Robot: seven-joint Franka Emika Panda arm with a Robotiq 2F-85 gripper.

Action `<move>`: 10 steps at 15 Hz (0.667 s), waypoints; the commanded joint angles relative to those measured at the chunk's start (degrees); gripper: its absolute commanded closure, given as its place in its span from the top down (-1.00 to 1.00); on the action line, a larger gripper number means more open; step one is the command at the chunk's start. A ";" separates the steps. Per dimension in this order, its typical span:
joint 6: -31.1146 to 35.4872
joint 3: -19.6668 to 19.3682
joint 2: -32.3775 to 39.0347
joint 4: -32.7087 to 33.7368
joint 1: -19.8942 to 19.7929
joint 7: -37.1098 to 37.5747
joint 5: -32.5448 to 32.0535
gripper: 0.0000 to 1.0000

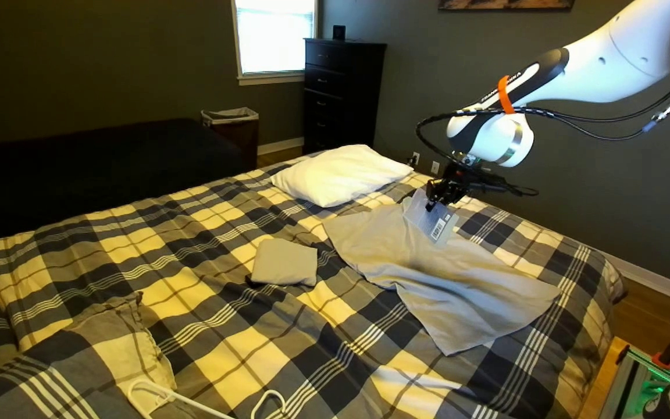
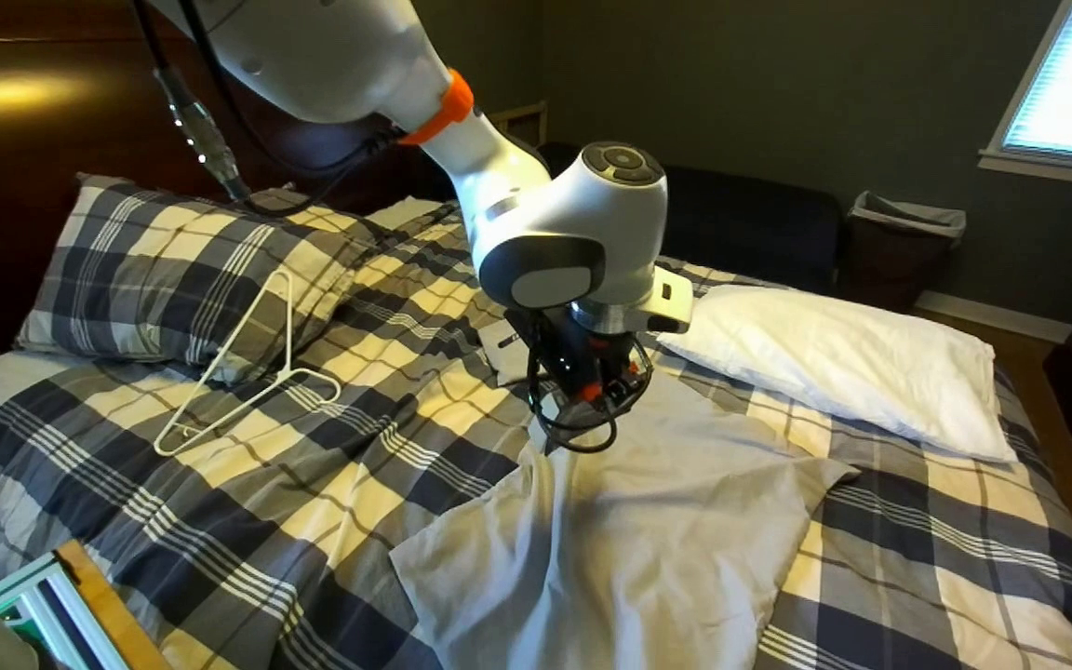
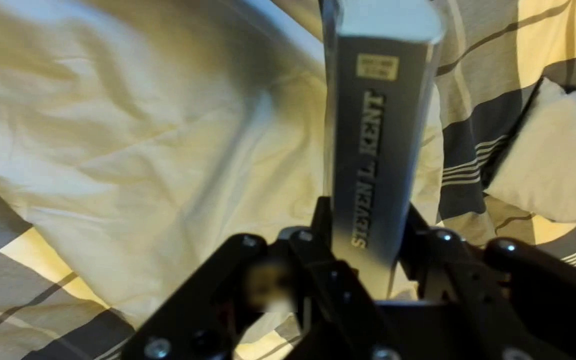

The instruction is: Move the hanger to the left then put the book on the grey pillow cover

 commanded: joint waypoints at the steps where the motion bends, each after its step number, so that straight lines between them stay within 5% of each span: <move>1: -0.02 0.92 -0.11 -0.07 -0.56 0.45 -0.53 -0.34; 2: -0.02 1.27 -0.20 -0.15 -0.20 0.54 -0.51 -0.83; 5: -8.41 5.98 2.49 4.01 -5.64 -13.40 9.47 -0.83; 10: -26.27 3.04 8.37 11.85 -10.86 -26.79 15.68 -0.83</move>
